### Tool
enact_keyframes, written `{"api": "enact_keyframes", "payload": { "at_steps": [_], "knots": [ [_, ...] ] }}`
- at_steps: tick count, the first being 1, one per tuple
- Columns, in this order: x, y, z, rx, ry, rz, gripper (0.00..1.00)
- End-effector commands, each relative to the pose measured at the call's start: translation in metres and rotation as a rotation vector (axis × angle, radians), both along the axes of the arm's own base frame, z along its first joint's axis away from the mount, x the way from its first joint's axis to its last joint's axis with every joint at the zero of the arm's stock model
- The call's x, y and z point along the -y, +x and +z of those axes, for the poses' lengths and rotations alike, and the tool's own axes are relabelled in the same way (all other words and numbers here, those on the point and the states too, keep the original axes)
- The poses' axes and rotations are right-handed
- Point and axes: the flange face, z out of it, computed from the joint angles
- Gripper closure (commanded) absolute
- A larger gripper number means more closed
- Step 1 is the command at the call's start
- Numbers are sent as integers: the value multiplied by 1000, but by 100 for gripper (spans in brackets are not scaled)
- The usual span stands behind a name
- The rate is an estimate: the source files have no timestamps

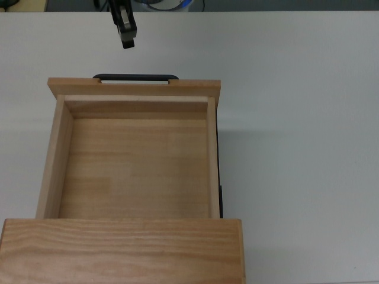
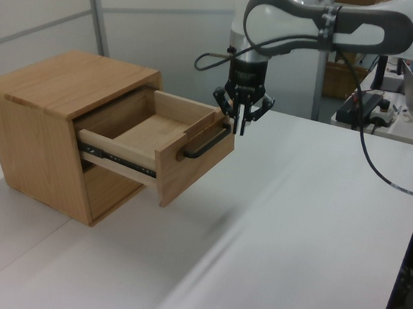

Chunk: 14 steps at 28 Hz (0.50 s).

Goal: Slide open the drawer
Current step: 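Release the handle and raise the gripper away from the drawer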

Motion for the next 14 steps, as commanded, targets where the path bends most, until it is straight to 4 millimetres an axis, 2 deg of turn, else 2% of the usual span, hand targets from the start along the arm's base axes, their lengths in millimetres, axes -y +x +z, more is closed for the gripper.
{"api": "enact_keyframes", "payload": {
  "at_steps": [1, 8, 14],
  "knots": [
    [3, -5, 7, -14, 10, 102, 1],
    [-2, -6, 4, -28, -15, 348, 0],
    [-8, -13, -1, -81, -24, 682, 0]
  ]
}}
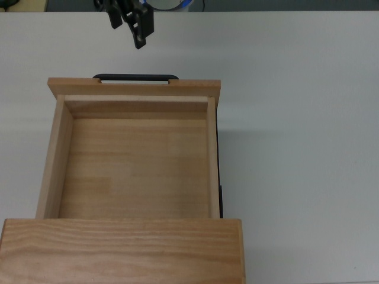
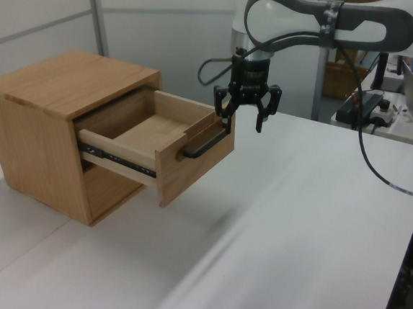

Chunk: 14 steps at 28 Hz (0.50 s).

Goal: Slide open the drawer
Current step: 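Release the handle and raise the gripper away from the drawer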

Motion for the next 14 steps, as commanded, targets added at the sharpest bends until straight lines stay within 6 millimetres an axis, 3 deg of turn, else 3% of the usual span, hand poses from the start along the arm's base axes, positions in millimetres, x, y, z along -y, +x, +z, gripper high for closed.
{"api": "enact_keyframes", "payload": {
  "at_steps": [1, 14],
  "knots": [
    [-6, -9, -1, -58, 4, 250, 0],
    [8, -21, -15, -177, 10, 731, 0]
  ]
}}
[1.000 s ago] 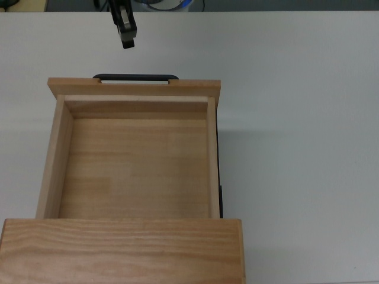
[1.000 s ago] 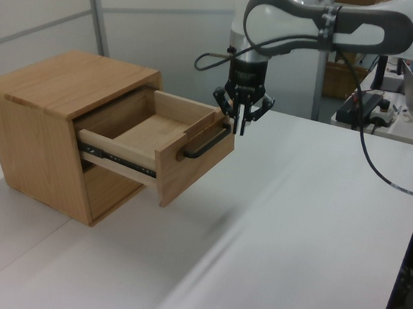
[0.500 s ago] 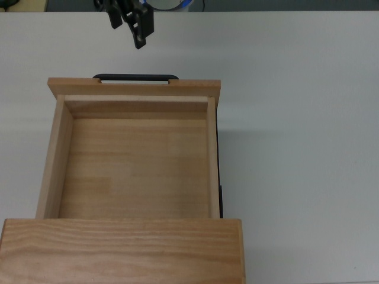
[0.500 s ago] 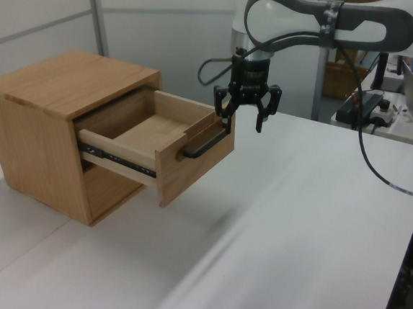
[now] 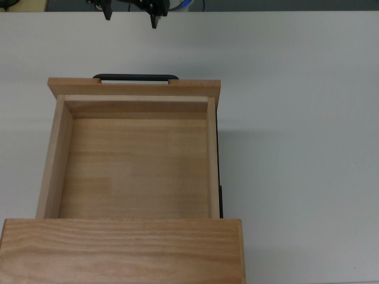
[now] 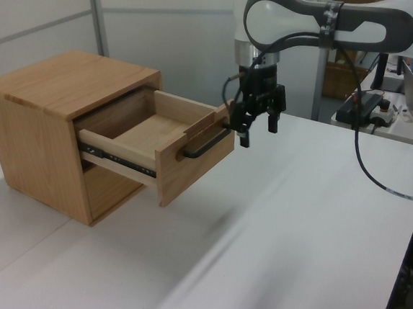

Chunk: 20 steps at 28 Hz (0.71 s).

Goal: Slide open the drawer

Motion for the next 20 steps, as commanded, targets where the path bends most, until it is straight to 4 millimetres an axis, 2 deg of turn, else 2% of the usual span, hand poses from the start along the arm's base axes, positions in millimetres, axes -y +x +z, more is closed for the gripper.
{"api": "enact_keyframes", "payload": {
  "at_steps": [1, 6, 15, 20],
  "knots": [
    [8, -2, -4, -42, -13, 163, 0],
    [9, 5, -11, -44, -75, 240, 0],
    [3, 15, -6, 37, -100, 332, 0],
    [-22, 18, -7, 49, -131, 381, 0]
  ]
}}
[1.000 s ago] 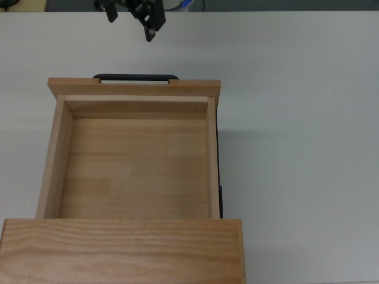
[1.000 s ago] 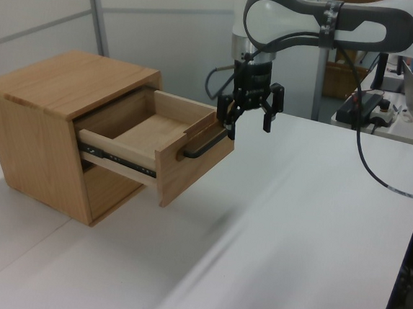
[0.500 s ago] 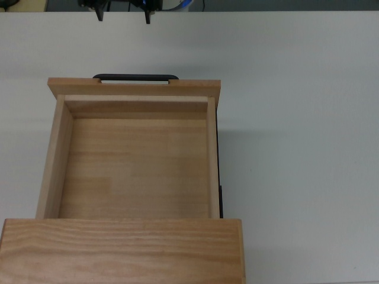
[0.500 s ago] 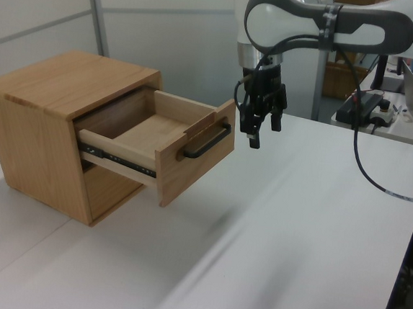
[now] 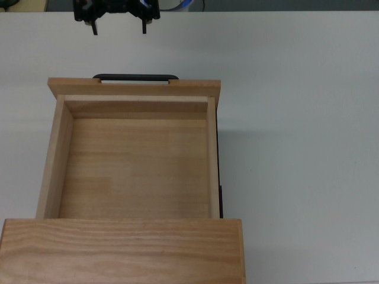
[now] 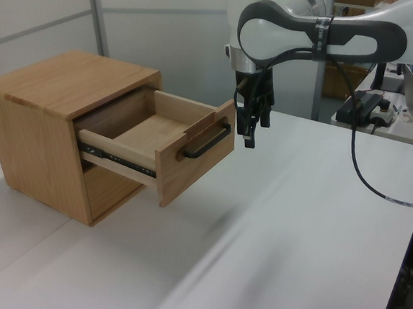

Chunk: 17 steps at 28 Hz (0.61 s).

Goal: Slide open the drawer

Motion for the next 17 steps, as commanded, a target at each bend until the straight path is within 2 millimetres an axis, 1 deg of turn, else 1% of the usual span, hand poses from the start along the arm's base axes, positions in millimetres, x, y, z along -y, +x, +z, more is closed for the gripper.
{"api": "enact_keyframes", "payload": {
  "at_steps": [1, 4, 8, 10, 11, 17],
  "knots": [
    [-23, 4, 1, 16, -43, 70, 0],
    [-25, 4, -1, 13, -43, 67, 0],
    [-28, 4, -2, 13, -33, 22, 0],
    [-43, 4, -3, 23, -38, -15, 0],
    [-45, 4, -4, 24, -39, -29, 0],
    [-46, 5, -5, 21, -37, -50, 0]
  ]
}}
